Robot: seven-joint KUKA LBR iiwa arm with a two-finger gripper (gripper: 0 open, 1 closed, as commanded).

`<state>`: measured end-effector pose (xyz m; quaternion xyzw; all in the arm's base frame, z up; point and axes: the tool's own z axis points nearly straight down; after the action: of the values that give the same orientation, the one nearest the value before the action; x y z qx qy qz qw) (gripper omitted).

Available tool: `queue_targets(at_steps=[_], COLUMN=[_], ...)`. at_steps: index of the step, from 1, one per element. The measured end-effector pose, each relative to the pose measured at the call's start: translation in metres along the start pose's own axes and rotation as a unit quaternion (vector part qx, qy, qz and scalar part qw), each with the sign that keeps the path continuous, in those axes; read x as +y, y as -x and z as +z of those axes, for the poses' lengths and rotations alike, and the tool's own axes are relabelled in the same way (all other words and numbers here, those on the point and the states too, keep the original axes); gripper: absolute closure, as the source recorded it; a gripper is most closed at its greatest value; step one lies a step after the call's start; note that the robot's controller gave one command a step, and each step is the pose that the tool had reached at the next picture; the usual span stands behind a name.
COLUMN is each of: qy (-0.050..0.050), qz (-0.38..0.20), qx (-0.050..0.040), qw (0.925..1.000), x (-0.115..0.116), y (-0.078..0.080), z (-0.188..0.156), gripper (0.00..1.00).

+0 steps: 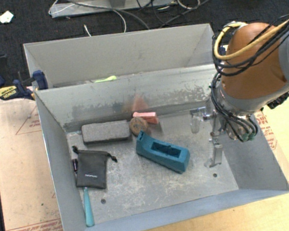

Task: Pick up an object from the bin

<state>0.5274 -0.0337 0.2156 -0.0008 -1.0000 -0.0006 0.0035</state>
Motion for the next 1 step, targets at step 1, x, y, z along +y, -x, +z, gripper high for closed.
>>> queue_targets(at_steps=[1], qy=[0.0], qz=[-0.001], qx=[-0.004], qw=[1.0], x=[0.0002], y=[0.0016], z=[-0.0041], gripper=[0.0])
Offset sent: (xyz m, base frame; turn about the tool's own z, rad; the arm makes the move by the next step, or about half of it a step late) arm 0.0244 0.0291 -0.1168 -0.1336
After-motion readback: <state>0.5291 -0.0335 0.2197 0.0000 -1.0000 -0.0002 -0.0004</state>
